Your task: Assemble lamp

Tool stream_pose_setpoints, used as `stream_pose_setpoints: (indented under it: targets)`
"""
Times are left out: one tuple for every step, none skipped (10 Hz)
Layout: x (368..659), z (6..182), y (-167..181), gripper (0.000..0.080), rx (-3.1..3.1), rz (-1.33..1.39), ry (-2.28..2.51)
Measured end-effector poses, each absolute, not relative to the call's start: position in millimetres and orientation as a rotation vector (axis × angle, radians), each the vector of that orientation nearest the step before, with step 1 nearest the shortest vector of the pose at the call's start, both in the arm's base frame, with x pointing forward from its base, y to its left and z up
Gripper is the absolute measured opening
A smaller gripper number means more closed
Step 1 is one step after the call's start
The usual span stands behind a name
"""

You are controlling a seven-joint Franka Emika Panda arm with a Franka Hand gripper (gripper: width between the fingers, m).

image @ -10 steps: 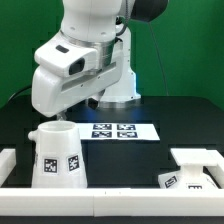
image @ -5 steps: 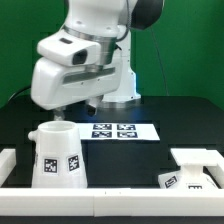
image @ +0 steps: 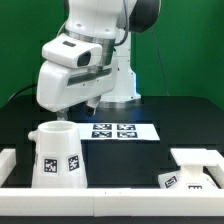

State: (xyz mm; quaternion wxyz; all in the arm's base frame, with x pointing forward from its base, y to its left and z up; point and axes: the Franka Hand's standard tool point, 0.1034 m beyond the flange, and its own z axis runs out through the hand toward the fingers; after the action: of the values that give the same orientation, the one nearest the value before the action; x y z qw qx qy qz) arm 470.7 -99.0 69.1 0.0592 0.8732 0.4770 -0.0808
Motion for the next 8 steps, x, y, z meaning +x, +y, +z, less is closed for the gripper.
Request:
stream_pose_setpoints:
  targets:
    - [469,65.9,-103,0.0699,2.662,-0.127,1.346]
    - [465,64.4,-102,0.0699,2.698,-0.043,1.233]
    - [463,62.2,-97,0.0699,2.761,0.093,1.036]
    - [454,57.4,-103,0.0699,2.783,0.067,1.007]
    - [456,58.6,-102,0.0699,2.782,0.072,1.006]
    - [456,58.2,-101,0.0699,2.781,0.072,1.009]
    - [456,58.1,-102,0.0699,2.781,0.071,1.009]
    - [456,58.1,-101,0.0699,2.781,0.071,1.010]
